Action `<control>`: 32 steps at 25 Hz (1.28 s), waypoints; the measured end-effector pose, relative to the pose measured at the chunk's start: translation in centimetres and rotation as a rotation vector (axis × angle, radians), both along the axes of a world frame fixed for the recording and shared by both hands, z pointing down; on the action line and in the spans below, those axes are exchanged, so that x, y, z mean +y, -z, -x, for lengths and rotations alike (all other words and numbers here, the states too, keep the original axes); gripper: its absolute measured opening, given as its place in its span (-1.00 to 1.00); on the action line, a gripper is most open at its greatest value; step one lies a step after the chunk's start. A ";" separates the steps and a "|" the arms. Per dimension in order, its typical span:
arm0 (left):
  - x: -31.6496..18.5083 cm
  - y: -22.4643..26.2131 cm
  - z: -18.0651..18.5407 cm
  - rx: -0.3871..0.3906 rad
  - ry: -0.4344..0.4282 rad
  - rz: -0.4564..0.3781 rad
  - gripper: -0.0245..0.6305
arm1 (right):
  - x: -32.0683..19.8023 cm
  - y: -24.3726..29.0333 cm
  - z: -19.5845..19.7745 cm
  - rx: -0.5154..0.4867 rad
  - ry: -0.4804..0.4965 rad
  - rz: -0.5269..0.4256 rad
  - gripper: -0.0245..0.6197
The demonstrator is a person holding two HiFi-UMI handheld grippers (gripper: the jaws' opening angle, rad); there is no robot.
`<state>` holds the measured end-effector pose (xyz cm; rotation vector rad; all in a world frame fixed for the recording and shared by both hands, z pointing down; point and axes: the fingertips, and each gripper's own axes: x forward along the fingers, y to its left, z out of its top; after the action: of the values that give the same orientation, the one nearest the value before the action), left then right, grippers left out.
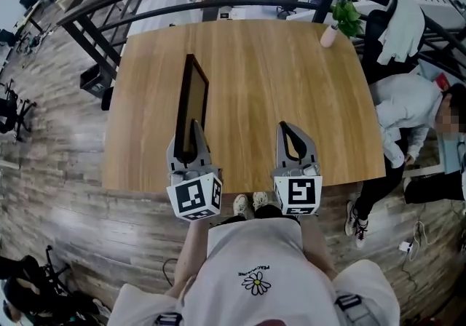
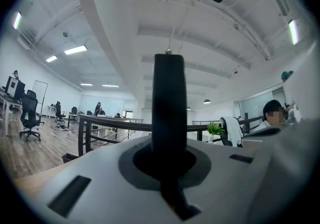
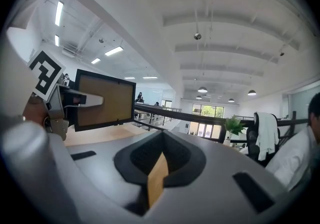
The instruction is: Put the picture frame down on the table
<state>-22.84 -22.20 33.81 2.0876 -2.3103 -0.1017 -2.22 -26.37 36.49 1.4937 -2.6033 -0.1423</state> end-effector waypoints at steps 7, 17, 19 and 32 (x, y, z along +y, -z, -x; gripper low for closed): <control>-0.3 -0.3 -0.5 -0.073 0.026 0.033 -0.85 | -0.1 0.0 0.1 -0.035 0.024 -0.006 -0.92; -5.8 -5.3 -2.8 -0.676 -0.080 0.351 -0.85 | 0.0 -0.8 0.9 -0.004 0.076 0.035 -0.91; -6.8 -6.8 -3.8 -0.775 -0.128 0.414 -0.85 | 0.0 -0.8 0.6 -0.002 0.081 0.036 -0.91; -9.8 -17.9 -6.4 -1.115 -0.361 0.726 -0.85 | 0.5 -1.9 -2.3 0.052 0.025 0.058 -0.91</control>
<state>-16.42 -31.98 51.74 2.2591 -1.6553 1.9718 0.12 -25.91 38.40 1.4195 -2.5632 -0.1051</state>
